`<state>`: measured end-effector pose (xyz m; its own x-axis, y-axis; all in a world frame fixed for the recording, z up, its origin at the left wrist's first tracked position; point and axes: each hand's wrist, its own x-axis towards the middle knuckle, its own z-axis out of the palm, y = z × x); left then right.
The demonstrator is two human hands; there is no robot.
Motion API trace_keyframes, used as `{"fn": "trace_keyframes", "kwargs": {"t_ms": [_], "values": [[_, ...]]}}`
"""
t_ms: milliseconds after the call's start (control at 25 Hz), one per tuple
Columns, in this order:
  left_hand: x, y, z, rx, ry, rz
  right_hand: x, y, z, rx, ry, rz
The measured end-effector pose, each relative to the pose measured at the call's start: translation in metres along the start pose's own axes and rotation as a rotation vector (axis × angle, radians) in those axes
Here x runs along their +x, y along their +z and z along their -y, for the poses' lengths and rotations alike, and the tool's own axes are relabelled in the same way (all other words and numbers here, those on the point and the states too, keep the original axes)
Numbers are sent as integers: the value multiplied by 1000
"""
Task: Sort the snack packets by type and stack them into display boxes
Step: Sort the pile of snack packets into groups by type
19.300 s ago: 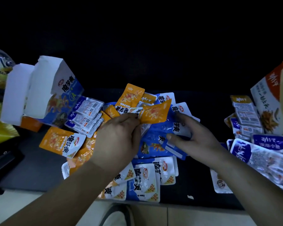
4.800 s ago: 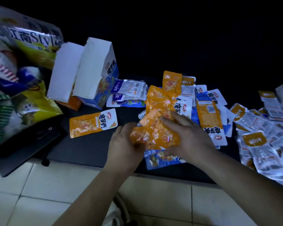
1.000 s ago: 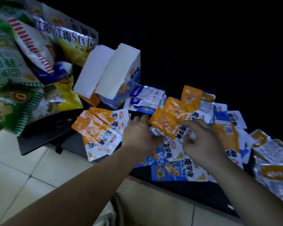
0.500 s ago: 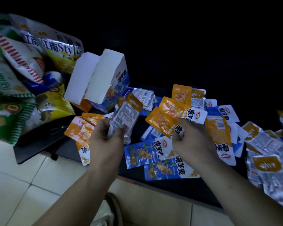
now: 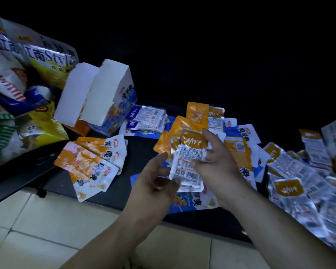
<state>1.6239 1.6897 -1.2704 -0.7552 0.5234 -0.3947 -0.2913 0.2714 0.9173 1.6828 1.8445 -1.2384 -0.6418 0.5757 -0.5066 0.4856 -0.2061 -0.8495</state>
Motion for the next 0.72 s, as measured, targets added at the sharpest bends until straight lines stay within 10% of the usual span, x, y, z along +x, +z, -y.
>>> {"fn": "trace_keyframes", "kwargs": {"t_ms": [480, 720], "values": [[-28, 150, -8, 309, 178, 372, -73, -214, -59, -449, -45, -494], [-33, 143, 10, 252, 120, 310, -62, -226, -103, -1246, 11, -628]]}}
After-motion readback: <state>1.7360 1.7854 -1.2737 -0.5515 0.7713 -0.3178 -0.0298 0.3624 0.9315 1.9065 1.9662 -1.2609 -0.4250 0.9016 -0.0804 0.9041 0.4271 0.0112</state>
